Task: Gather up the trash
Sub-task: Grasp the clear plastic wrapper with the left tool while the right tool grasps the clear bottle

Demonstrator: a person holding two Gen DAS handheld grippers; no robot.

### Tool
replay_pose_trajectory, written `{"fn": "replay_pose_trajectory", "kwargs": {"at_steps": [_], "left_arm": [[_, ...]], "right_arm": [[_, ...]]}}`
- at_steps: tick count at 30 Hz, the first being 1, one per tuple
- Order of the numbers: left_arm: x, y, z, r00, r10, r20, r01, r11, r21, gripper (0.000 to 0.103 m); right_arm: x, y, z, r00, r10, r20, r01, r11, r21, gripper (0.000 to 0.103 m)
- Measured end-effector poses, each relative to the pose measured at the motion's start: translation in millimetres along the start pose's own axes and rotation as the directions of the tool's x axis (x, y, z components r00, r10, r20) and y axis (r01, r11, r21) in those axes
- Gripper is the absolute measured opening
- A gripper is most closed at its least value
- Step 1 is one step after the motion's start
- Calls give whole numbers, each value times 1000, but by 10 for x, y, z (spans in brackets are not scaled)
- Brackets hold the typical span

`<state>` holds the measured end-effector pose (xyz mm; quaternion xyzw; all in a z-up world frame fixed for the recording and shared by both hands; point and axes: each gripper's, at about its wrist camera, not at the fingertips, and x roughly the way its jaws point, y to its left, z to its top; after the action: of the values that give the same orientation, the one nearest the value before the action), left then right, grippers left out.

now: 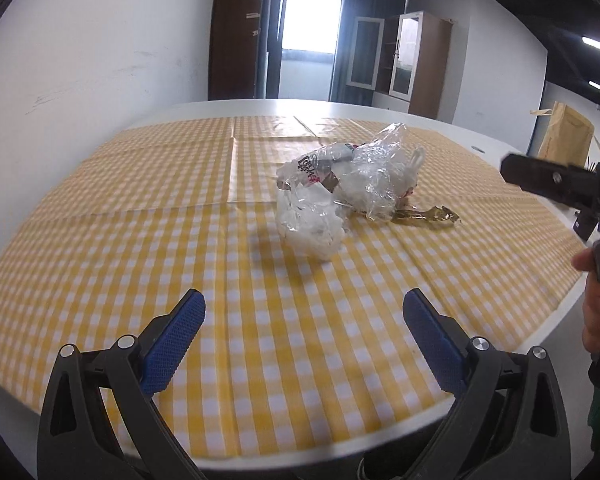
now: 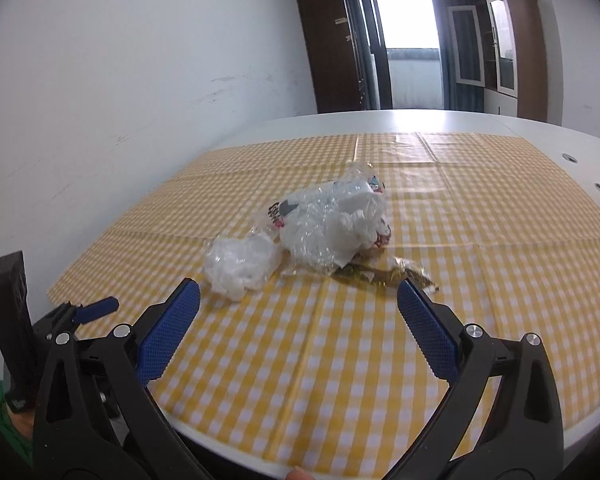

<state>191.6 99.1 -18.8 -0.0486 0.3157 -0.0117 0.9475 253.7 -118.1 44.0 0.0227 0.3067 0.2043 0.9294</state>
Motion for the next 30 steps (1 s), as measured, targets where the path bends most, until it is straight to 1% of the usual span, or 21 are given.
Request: {"fn": "replay_pose_trajectory", "kwargs": {"at_steps": [4, 7, 9, 14, 16, 18, 21, 22, 24, 25, 26, 27, 28, 29, 30], "left_arm": [[187, 3, 138, 1000, -8, -19, 8, 1000, -1, 97], [329, 32, 253, 999, -18, -29, 18, 1000, -24, 97], [399, 58, 321, 999, -24, -32, 23, 999, -38, 97], [637, 106, 484, 997, -39, -60, 35, 997, -68, 97], [737, 149, 520, 995, -52, -80, 45, 995, -92, 96], [828, 188, 546, 993, -70, -92, 59, 992, -115, 94], [922, 204, 562, 992, -67, -105, 54, 990, -128, 81], [951, 229, 555, 991, -71, -114, 54, 988, -146, 72], [981, 271, 541, 986, -109, -123, 87, 980, -177, 61], [984, 276, 531, 984, -128, -127, 103, 977, -185, 49], [971, 277, 525, 984, -126, -123, 101, 977, -186, 46], [943, 270, 516, 986, -120, -115, 97, 979, -182, 44], [925, 270, 508, 987, -115, -111, 94, 979, -178, 37], [898, 280, 503, 988, -111, -103, 91, 980, -177, 33], [855, 294, 487, 989, -114, -96, 95, 979, -182, 32]], "right_arm": [[285, 2, 227, 999, -11, -31, 11, 1000, 4, 94], [516, -28, 391, 998, -27, -55, 28, 999, 16, 94], [722, -68, 484, 996, -35, -81, 38, 999, 35, 92], [1116, -107, 635, 989, -64, -135, 70, 996, 46, 89], [1264, -122, 651, 984, -79, -157, 88, 995, 50, 85], [1391, -130, 656, 980, -86, -181, 97, 994, 55, 84], [1538, -108, 625, 971, -107, -213, 117, 992, 38, 76], [1585, -93, 609, 967, -108, -231, 118, 993, 30, 72], [1634, -95, 573, 965, -105, -242, 113, 993, 21, 64], [1640, -79, 559, 964, -110, -242, 115, 993, 9, 58], [1643, -58, 538, 963, -120, -242, 122, 992, -5, 56], [1636, -36, 525, 963, -119, -242, 120, 993, -9, 52], [1626, -24, 508, 963, -120, -240, 120, 993, -13, 51], [1614, -16, 492, 964, -121, -236, 121, 993, -17, 51], [1588, -11, 496, 966, -121, -230, 119, 993, -22, 49]]}}
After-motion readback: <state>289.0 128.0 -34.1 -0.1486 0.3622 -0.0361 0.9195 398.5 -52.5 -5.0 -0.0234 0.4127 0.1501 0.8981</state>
